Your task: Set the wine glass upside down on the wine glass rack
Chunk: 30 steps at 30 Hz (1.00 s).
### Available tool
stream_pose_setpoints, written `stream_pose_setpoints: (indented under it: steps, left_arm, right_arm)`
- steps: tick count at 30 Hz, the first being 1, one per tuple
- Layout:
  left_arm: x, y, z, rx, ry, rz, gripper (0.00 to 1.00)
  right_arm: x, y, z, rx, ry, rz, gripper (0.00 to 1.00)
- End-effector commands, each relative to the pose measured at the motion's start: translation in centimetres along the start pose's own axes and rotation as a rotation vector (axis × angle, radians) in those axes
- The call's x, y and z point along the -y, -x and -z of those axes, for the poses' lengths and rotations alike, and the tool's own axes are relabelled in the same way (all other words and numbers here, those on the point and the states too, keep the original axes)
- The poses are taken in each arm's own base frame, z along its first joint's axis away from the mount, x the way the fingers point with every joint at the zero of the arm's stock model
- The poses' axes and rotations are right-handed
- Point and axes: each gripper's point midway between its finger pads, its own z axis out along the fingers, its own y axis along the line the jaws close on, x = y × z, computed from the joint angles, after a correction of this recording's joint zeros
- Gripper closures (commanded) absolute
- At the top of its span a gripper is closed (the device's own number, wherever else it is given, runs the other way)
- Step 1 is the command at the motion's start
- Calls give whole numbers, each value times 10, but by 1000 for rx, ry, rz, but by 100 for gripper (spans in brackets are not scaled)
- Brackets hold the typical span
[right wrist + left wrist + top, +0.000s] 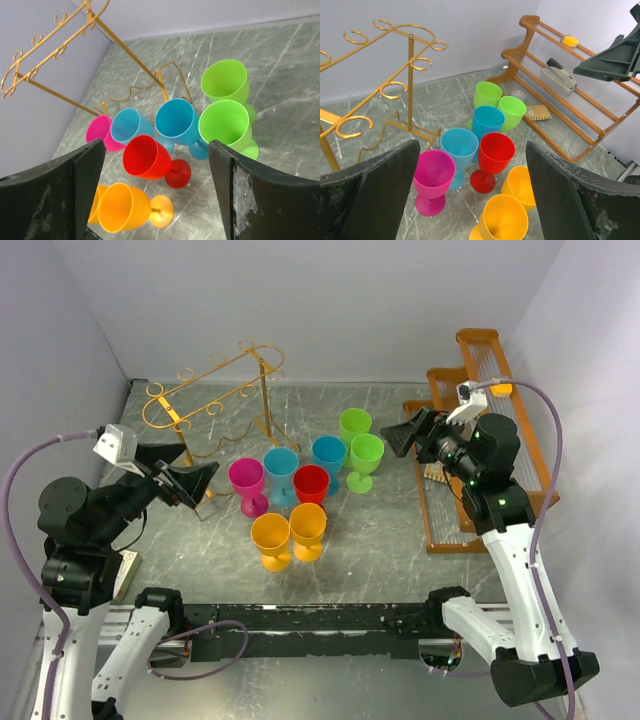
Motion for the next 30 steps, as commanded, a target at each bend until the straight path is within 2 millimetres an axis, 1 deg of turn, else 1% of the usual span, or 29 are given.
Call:
stream_pose_setpoints:
  steps: [1,5,6,9,12,13,14,15,16,17,18,22,25,30]
  left_arm:
    - [8,-10,8,-17,-32,9,1]
    - [14,-14,12,-11,-63,-8,1]
    - [14,-14,11,-9,-70,-9,0]
    - [17,-12,9,-1,-92,-21,2]
    - [17,-6,6,3,-94,-24,3]
    - [16,-4,4,4,-90,-27,3]
    - [15,-2,3,2,-84,-26,3]
    - [14,-1,2,2,-79,-28,3]
    - [12,-1,0,-4,-76,-28,3]
    - [12,-1,-1,-10,-78,-30,3]
    - [12,0,-2,-12,-81,-32,3]
    - [13,4,-2,-9,-79,-37,3]
    - [13,1,-1,3,-82,-25,2]
    - [12,0,-1,9,-76,-13,2]
  right_arm:
    - [1,-18,-2,-72,32,11,16]
    - [7,-40,-11,-230,25,-3,26]
    - [9,-44,-14,-250,22,-12,27]
    - [15,-51,-25,-278,-1,-14,27]
    - [11,-62,-41,-326,-40,19,27]
    - [11,-68,-49,-341,-79,47,27]
    - [4,-78,-55,-377,-98,76,27]
    - [4,-84,-62,-398,-132,103,27]
    - [2,-88,-69,-411,-159,126,28]
    - [3,-89,-74,-407,-186,139,29]
    - [-3,-95,-79,-415,-189,151,30]
    - [-11,-103,-97,-412,-214,171,33]
    - [-4,-113,-109,-438,-283,213,35]
    - [4,-132,-126,-490,-347,274,45]
